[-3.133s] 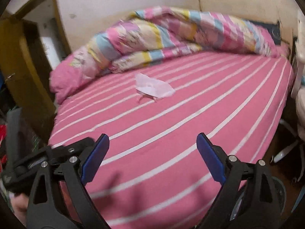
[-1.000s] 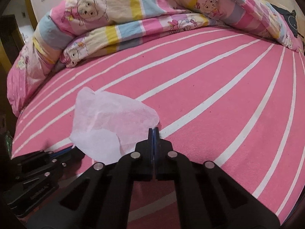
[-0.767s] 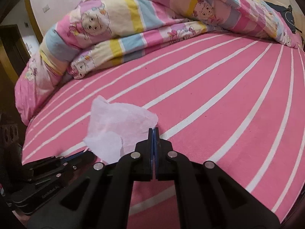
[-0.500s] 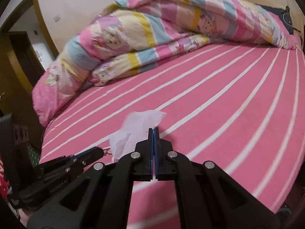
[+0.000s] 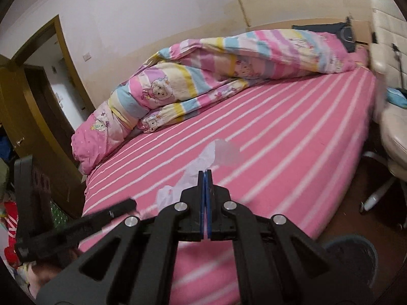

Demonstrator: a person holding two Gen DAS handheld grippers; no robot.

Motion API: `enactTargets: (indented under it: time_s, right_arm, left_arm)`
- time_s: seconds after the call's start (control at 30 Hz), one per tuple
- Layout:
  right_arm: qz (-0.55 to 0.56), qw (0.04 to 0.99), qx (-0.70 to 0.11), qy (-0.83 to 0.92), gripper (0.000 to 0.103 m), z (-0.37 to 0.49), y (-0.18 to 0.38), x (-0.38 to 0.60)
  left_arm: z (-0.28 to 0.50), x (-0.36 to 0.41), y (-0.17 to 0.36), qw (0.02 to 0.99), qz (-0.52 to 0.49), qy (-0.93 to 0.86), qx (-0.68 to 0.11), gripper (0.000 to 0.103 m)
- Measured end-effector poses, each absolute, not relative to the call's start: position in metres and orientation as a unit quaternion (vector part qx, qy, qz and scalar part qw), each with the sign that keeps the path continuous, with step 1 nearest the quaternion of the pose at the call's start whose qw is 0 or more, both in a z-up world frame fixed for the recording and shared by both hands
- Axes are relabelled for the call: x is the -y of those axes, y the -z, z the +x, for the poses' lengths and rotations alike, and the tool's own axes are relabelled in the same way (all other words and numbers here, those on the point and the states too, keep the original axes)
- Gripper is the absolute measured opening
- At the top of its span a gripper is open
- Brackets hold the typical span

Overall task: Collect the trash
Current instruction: 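Carry the hair tie and tissue with both tools over the trash bin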

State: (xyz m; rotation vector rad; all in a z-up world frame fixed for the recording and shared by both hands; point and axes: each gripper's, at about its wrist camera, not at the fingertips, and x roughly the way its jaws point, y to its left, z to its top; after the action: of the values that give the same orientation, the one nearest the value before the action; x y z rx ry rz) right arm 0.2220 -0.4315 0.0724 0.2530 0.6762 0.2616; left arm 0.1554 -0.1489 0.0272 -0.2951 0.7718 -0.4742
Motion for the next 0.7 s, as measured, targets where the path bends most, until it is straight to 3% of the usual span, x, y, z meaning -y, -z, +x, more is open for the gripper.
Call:
enactTargets:
  time_s: [0.33,0.7]
  right_arm:
    - [0.15,0.933,-0.32,-0.073,0.001,0.125,-0.092,0.494]
    - [0.189,0.921,-0.34,0.005,0.001,0.076,-0.062,0.587]
  left_arm:
    - [0.115,0.246,-0.031,0.864,-0.112,0.291,-0.396,0.005]
    - [0.117,0.346,0.02,0.816,-0.087,0.336,-0.463,0.005]
